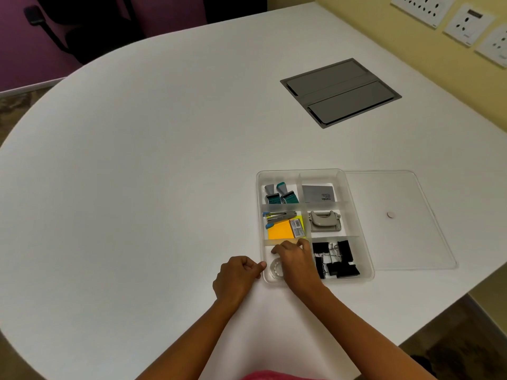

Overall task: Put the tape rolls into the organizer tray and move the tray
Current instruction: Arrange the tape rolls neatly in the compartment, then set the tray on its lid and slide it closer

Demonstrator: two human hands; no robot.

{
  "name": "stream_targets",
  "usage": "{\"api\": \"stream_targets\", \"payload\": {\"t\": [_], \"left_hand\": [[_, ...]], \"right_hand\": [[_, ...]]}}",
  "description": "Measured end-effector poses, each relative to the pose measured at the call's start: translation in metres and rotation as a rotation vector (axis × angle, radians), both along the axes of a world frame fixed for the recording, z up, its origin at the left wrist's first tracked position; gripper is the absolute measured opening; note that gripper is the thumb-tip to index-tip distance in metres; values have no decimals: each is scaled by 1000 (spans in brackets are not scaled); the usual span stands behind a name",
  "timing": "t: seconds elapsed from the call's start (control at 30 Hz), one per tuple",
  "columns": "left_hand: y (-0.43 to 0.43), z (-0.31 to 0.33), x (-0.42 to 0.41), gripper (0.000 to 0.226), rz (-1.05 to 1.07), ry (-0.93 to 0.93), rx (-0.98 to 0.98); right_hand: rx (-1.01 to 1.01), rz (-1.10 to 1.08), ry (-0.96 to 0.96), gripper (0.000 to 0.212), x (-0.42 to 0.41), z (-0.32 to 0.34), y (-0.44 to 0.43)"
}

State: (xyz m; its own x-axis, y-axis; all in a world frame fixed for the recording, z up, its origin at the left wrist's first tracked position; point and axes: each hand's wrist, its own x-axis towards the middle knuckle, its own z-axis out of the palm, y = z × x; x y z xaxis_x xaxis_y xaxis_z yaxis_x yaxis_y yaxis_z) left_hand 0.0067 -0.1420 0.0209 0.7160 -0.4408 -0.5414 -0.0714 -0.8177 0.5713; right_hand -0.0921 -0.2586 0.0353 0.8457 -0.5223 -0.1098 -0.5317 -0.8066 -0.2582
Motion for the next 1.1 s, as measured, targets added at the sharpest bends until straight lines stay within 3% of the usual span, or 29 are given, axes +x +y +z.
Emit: {"api": "stream_targets", "payload": {"t": [0.2,0.53,0.67,0.77,0.9,1.1], "left_hand": [[2,3,1,38,-52,33,-11],[4,9,16,37,4,19,-10],[4,8,14,39,15,20,-15],[4,8,9,38,46,10,-10],[3,8,5,37,57,-30,-2],[2,10,-2,40,83,-61,17]], "right_hand": [[-25,-150,-255,32,-26,21,-14],[-43,-425,-473,23,-97,32,-72],[-29,-626,-404,19,-127,10,-98],[169,-770,-302,8,-137,-6,-109],[306,-741,-157,15,-135,-16,-109],[197,-677,-89,16,-127,-19,-99]]}}
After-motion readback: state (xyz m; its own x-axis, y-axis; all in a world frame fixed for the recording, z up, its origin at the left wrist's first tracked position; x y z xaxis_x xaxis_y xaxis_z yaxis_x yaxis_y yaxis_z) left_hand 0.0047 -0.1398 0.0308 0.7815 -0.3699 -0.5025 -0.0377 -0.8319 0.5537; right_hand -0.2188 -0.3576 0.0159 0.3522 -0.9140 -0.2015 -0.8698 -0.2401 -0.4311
